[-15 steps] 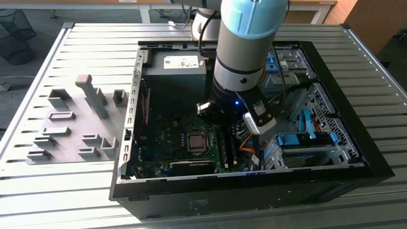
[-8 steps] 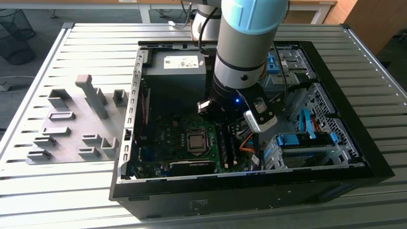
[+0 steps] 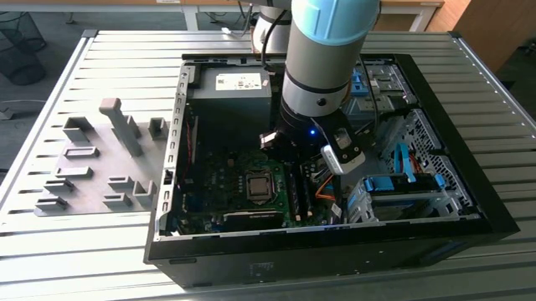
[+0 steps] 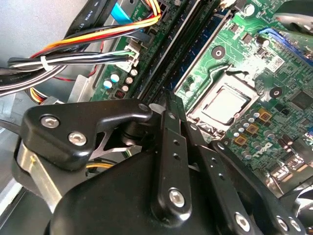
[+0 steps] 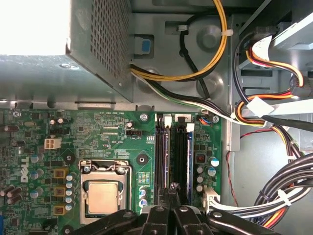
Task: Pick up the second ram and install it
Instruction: 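Press down the second ram until it locks into place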
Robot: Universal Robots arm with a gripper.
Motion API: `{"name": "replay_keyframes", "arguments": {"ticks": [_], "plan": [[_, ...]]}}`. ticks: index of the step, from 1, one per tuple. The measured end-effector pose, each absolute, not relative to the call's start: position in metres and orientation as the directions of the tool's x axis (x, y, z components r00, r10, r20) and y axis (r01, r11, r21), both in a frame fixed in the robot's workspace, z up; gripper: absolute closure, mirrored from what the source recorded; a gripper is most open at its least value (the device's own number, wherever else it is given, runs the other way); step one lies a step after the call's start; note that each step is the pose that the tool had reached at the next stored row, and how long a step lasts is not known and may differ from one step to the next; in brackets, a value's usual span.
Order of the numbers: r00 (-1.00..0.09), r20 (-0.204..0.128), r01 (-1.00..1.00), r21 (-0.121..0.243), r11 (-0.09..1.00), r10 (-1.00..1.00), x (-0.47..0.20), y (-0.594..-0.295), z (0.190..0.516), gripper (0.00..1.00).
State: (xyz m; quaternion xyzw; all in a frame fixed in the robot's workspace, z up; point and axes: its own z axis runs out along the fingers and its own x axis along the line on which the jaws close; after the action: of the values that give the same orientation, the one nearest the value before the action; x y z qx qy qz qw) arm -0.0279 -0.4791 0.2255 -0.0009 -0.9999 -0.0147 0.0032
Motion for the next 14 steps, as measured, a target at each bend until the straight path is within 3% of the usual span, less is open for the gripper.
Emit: {"name": "replay_keyframes", "arguments": {"ticks": [14], "plan": [[-1.0,0.007,0.002,0.027,1.0,0.002,-0.028,-0.479,0.215,0.89]]}}
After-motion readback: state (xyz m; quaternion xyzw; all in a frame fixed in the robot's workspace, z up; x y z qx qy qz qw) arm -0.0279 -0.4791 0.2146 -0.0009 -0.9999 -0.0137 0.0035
